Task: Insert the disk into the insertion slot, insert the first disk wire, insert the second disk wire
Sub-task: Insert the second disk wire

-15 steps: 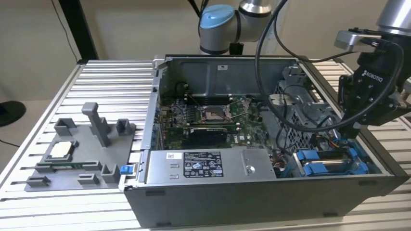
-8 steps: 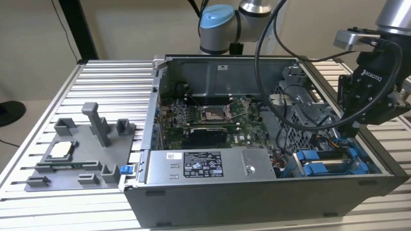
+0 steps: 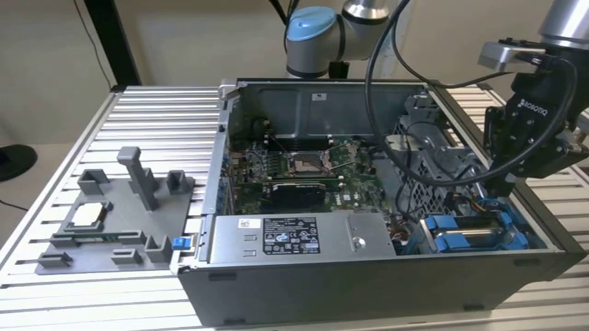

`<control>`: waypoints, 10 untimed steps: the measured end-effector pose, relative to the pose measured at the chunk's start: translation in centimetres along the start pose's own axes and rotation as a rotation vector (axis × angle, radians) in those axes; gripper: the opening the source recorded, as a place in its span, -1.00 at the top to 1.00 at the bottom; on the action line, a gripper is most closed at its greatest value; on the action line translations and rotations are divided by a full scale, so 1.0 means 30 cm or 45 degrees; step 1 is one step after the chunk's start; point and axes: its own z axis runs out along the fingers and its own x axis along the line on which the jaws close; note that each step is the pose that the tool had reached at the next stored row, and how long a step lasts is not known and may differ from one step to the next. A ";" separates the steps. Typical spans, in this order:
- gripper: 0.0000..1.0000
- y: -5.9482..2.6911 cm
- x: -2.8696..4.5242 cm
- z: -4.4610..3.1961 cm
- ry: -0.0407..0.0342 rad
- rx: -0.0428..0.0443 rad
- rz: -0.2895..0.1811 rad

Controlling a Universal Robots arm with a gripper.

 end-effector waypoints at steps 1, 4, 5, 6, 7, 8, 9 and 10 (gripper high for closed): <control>-1.00 0.000 0.000 0.000 -0.0002 0.000 0.000; -1.00 0.000 -0.001 -0.001 0.0000 0.000 0.000; -1.00 0.000 -0.001 -0.001 0.0000 0.000 0.000; -1.00 0.000 -0.002 -0.001 -0.0002 0.000 0.000; -1.00 0.000 -0.003 -0.001 -0.0002 0.000 0.000; 1.00 0.000 -0.003 -0.002 -0.0001 0.000 0.000; 1.00 0.000 -0.004 -0.002 0.0000 0.000 0.000; 1.00 0.000 -0.004 -0.002 -0.0001 0.000 0.000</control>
